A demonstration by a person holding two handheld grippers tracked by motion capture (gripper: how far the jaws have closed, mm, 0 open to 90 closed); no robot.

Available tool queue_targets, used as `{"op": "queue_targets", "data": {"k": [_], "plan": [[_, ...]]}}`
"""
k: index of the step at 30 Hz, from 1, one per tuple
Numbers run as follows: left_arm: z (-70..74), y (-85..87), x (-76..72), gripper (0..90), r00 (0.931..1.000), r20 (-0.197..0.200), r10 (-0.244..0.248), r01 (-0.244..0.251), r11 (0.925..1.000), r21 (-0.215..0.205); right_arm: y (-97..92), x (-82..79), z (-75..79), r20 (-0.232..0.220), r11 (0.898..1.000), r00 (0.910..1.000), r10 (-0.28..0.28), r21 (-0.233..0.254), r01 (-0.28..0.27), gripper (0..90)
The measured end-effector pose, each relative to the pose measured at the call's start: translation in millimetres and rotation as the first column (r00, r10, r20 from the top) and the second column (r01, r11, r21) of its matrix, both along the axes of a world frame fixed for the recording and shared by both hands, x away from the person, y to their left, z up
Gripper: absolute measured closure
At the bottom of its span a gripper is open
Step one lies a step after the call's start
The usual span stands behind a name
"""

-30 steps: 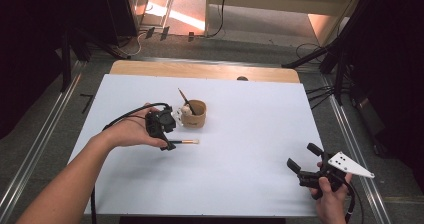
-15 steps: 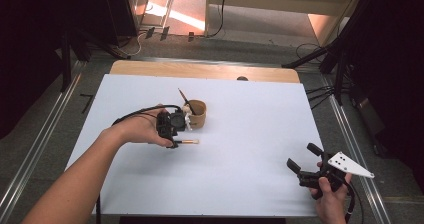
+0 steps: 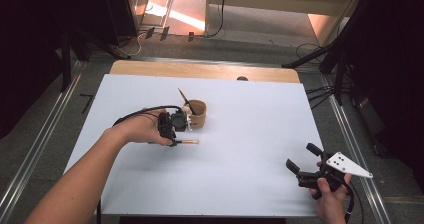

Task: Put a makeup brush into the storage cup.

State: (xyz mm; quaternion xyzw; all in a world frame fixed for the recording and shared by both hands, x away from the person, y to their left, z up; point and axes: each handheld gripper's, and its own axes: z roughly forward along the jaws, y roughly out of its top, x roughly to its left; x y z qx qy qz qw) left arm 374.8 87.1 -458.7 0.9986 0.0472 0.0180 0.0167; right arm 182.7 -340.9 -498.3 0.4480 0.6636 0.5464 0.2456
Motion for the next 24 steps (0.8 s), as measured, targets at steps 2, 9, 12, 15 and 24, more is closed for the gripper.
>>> {"op": "queue_targets", "data": {"k": [2,9,12,15,24], "plan": [[-1.7,-1.3,0.3,72.4,0.9999,-0.011,0.011,-0.011,0.9999,-0.002,0.6,0.5,-0.1,0.001,1.000,1.0000,0.003,-0.004,-0.003,0.0],[-5.0,-3.9,0.5,74.5,0.9999,-0.015,0.003,-0.002,0.9998,0.020,0.0,0.3,-0.2,0.000,1.000,1.0000,0.001,-0.002,-0.001,0.0],[-6.7,-5.4,0.3,75.8,0.9999,-0.014,0.001,-0.001,0.9996,0.028,-0.2,0.6,-0.5,0.000,1.000,1.0000,0.001,-0.003,-0.001,0.0],[-8.4,-6.7,0.0,77.5,0.9999,-0.011,-0.002,0.003,0.9994,0.034,0.3,0.8,-0.7,0.000,1.000,1.0000,0.004,-0.002,-0.004,0.0],[-9.1,-7.8,0.9,82.9,0.9994,-0.026,-0.021,0.022,0.9990,0.040,1.5,1.7,-0.9,-0.003,1.000,1.0000,0.003,0.001,-0.003,0.0]]}}
